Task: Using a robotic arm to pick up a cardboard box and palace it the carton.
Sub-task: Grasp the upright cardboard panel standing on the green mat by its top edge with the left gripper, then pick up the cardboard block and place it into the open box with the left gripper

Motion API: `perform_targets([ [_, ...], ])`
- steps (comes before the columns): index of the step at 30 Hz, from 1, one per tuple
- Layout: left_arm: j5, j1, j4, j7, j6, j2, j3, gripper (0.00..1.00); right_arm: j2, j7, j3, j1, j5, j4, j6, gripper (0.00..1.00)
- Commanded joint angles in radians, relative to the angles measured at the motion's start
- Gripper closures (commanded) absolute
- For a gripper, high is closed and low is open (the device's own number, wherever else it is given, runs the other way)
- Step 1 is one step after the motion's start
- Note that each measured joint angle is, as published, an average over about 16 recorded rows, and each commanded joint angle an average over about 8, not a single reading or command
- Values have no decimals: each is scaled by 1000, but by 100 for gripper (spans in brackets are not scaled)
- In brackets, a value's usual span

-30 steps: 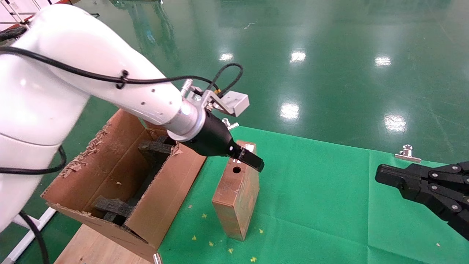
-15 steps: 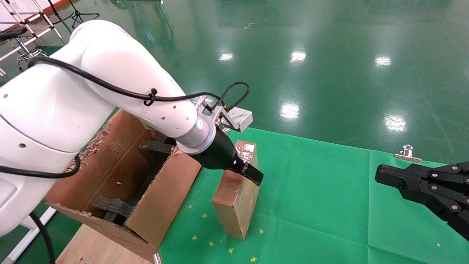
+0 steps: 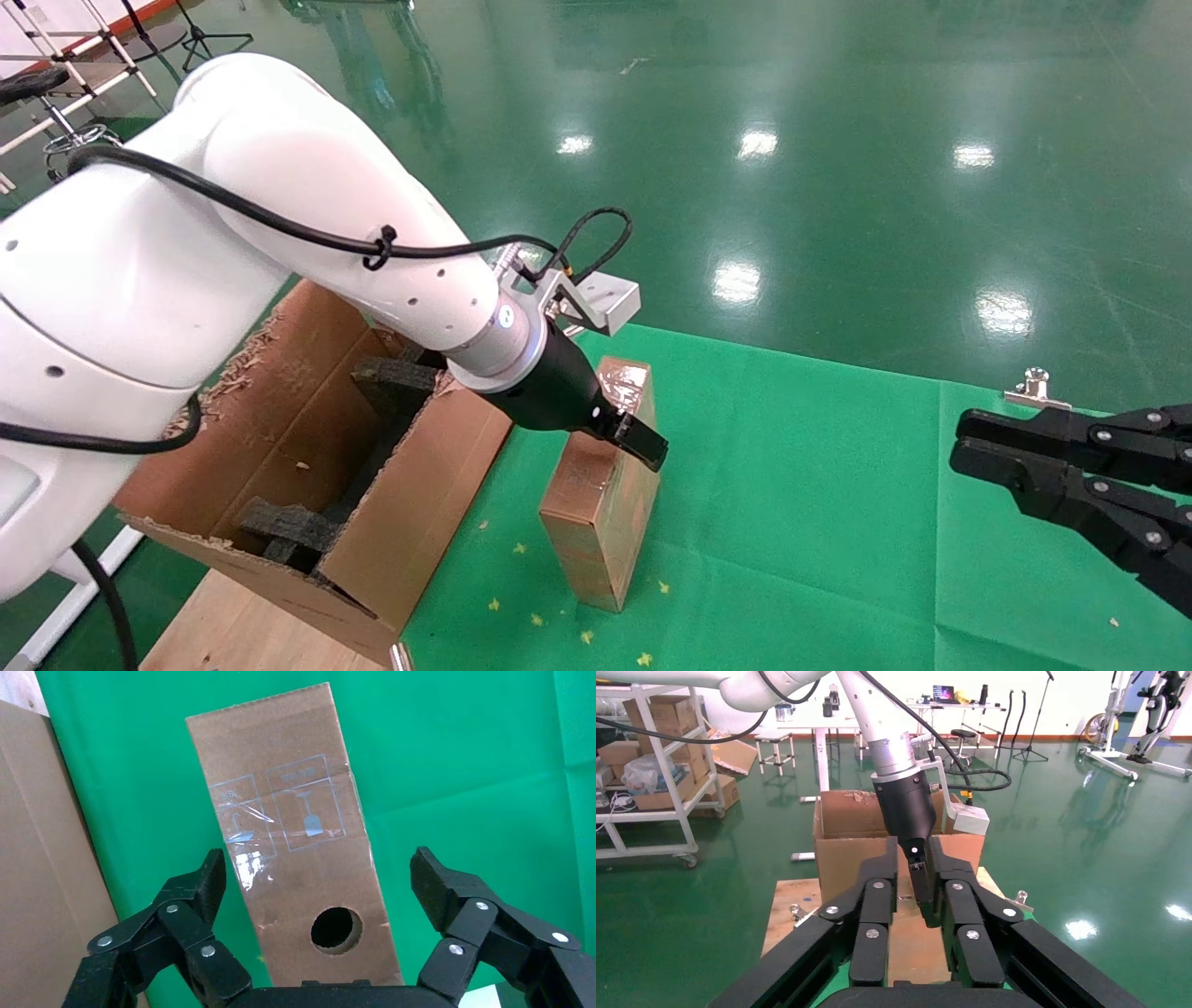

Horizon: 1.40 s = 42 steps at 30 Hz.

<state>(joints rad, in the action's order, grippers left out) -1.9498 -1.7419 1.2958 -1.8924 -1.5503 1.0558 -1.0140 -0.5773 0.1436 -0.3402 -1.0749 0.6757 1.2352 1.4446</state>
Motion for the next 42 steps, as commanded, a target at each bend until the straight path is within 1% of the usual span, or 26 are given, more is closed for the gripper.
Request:
perform_targets([
  [1, 0, 0, 0, 0, 0, 0, 1, 100, 0, 0, 0, 0, 0, 0, 0, 0],
  [20, 0, 0, 1, 0, 2, -2, 5, 100, 0, 0, 0, 0, 0, 0, 0, 0],
  [25, 1, -17, 17, 20, 16, -20, 13, 100, 0, 0, 0, 0, 0, 0, 0, 0],
  [28, 12, -42, 33, 59, 37, -47, 32, 100, 0, 0, 0, 0, 0, 0, 0, 0],
  [33, 48, -108, 44, 162, 82, -116, 88, 100, 0, 0, 0, 0, 0, 0, 0, 0],
  [42, 76, -254, 42, 349, 121, -292, 193, 100, 0, 0, 0, 0, 0, 0, 0, 0],
])
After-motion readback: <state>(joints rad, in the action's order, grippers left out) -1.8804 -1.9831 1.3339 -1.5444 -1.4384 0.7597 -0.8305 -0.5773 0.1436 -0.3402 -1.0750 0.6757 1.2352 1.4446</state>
